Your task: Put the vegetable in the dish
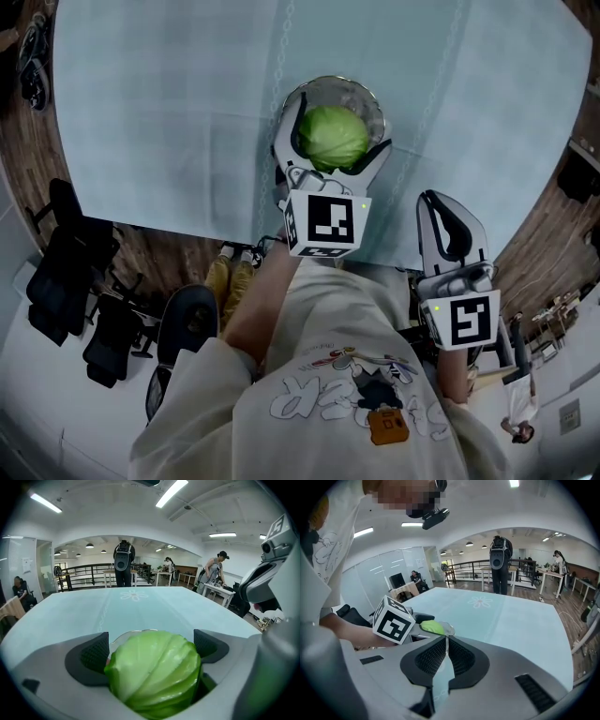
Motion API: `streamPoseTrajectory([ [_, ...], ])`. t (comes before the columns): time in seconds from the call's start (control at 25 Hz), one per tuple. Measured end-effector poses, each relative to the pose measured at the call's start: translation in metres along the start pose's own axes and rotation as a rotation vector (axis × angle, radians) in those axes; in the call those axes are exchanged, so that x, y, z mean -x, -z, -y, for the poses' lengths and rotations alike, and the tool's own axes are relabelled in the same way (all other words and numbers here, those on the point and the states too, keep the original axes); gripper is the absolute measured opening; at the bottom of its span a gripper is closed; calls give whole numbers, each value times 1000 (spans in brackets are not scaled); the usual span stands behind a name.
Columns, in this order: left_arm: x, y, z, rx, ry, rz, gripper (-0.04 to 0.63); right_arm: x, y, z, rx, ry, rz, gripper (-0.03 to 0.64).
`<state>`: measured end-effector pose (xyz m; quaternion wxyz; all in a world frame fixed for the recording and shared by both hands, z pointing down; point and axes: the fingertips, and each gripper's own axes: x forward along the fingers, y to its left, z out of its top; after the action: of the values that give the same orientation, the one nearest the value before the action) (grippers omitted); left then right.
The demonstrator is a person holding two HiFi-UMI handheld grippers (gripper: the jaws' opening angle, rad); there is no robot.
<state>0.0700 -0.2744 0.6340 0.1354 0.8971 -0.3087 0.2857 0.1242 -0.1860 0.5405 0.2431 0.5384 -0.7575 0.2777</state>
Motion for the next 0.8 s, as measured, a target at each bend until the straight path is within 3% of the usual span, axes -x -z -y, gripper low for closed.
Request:
streamPoseTrajectory([
  [0.36, -25, 13, 4, -12, -28, -45, 572, -2, 10, 8, -19, 0, -16, 35],
  [0.52, -21, 3, -1, -22, -48, 5, 565, -2, 11, 7, -21, 4, -18, 35],
  [0.8, -11, 7, -2, -36, -55, -5, 565, 5, 4, 2, -10, 3, -6, 34],
])
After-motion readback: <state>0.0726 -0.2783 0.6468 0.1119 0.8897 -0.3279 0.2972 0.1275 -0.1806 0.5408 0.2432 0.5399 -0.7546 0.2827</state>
